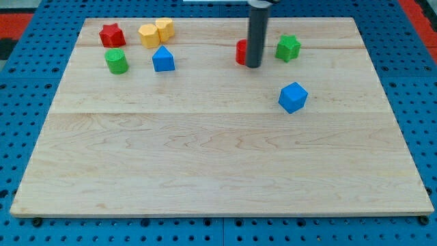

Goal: Nudge the yellow heart and the yellow hexagon down a bit

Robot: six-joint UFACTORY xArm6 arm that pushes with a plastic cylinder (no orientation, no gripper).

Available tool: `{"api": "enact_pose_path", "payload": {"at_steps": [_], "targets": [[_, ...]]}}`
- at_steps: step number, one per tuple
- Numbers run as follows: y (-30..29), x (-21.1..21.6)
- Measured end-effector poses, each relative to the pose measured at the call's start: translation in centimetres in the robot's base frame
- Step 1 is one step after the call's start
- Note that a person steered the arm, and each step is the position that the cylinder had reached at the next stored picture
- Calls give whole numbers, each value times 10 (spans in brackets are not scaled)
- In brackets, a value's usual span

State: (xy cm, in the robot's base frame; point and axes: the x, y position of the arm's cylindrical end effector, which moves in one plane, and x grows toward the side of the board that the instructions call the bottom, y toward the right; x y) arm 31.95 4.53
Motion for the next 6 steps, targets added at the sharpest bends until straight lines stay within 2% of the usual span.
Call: {"api": "enact_pose_path", "payload": {"at_steps": [2, 3, 4, 5, 6], "targets": [[-43, -53], [-85, -67], [-87, -112], [-91, -128], [-125, -126]]}}
